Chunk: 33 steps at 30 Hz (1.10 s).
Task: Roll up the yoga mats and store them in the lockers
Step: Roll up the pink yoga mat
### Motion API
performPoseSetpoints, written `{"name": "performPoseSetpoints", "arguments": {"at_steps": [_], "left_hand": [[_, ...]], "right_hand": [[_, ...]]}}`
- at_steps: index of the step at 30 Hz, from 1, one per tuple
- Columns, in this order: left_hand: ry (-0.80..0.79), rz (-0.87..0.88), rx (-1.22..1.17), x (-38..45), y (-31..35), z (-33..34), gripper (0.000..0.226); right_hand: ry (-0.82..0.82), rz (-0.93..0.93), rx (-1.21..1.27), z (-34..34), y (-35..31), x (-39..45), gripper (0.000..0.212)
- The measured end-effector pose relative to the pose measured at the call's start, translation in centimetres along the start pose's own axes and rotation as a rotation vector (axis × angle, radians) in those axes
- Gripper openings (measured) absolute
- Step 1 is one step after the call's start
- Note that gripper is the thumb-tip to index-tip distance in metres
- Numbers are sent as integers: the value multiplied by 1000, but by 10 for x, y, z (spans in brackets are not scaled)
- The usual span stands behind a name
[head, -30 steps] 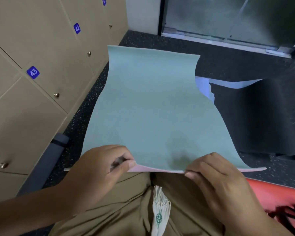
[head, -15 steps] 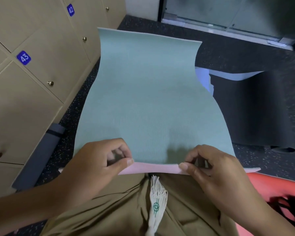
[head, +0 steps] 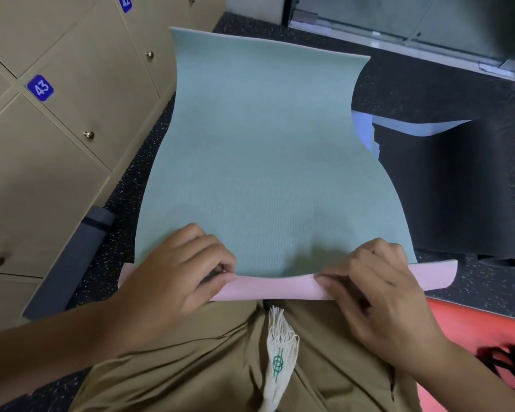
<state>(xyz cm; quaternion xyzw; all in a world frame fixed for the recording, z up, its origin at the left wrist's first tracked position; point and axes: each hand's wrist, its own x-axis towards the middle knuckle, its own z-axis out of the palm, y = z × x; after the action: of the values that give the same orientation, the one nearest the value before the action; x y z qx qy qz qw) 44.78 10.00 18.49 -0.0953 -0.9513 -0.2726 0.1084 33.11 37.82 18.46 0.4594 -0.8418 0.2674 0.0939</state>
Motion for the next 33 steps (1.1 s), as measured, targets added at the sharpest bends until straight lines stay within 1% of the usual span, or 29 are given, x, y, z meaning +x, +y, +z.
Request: {"name": "performPoseSetpoints", "arguments": {"at_steps": [3,7,10,13,18,21,23,26,30,33], "left_hand": [[33,107,59,1,-2,2,33],[56,160,63,2,-5,1,41],[43,233,85,0,-8,1,39],[35,267,182,-2,-8,-1,45],[70,262,472,-2,4,-2,41],[67,196,613,-4,17,1,43],[59,112,628,-7,26,7,43],[46,17,585,-10,32,19,46],[59,-3,568,-12,27,23,51],[68,24,588,-11,25,21,51]], "right_hand": [[-54,-77,-3,-1,2,0,27],[-101,-118,-29,-1,6,0,44],[-110,-120,-46,0,8,1,47],[-96,-111,-50,2,8,0,45],[-50,-85,-108,4,6,-2,44],[-47,-70,-163,5,3,0,47],[-68,-70,-204,5,1,1,48],[-98,-64,-228,5,-1,1,45],[-128,-69,-261,7,-1,0,48],[-138,-94,-277,8,0,-1,45]]}}
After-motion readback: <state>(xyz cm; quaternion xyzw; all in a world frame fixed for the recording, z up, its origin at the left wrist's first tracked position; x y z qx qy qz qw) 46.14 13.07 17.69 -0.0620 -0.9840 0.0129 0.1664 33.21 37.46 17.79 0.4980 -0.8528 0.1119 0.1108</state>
